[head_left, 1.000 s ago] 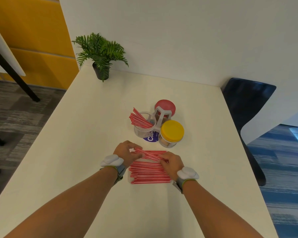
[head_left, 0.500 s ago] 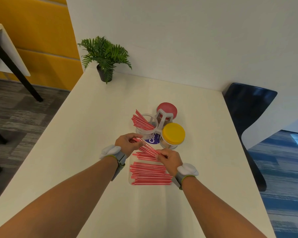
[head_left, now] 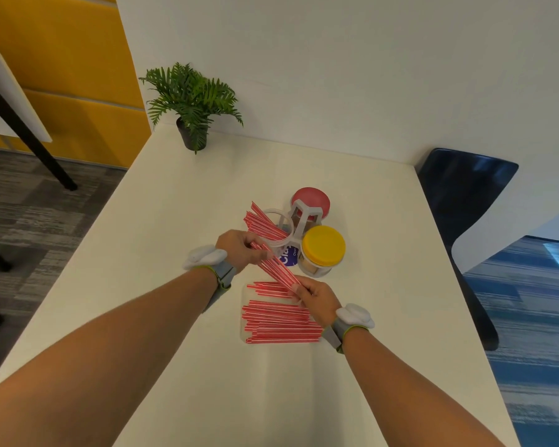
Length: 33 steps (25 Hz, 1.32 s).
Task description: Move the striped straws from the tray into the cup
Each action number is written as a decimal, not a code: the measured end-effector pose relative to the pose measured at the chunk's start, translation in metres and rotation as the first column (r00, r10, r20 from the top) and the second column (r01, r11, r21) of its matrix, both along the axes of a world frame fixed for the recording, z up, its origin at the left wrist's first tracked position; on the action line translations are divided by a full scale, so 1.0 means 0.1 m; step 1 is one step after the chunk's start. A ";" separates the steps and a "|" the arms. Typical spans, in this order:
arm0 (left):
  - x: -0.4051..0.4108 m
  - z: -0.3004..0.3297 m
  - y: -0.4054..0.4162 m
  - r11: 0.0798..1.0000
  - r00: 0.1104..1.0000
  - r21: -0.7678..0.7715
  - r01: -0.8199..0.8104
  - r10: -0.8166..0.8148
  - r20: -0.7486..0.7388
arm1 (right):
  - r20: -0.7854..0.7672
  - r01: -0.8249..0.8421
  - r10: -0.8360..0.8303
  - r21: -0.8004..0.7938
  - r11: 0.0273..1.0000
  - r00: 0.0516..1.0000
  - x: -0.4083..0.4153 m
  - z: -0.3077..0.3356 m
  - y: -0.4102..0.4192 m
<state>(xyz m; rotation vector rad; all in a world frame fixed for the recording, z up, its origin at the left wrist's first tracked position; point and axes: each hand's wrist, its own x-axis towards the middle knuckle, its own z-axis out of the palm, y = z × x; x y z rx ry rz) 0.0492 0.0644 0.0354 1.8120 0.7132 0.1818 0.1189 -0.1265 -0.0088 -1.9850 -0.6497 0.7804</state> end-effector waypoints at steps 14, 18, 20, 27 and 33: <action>0.52 0.44 0.72 0.960 0.969 0.163 -0.229 0.210 0.126 | 0.184 -0.280 0.395 -0.451 0.847 0.900 -0.03 -0.22 -0.13; 0.52 0.15 0.62 0.951 0.958 0.130 -0.279 0.268 0.098 | 0.232 -0.285 0.433 -0.480 0.830 0.871 0.02 -0.24 -0.09; 0.53 0.09 0.55 0.949 0.957 0.136 -0.286 0.276 0.083 | 0.230 -0.296 0.451 -0.495 0.817 0.862 0.05 -0.24 -0.06; 0.60 0.10 0.44 0.965 0.995 0.245 -0.089 0.096 -0.016 | 0.244 -0.299 0.478 -0.527 0.796 0.844 0.11 -0.25 0.04; 0.44 0.12 0.43 0.919 0.986 0.367 -0.147 0.108 0.126 | 0.239 -0.262 0.416 -0.489 0.832 0.877 0.09 -0.21 0.05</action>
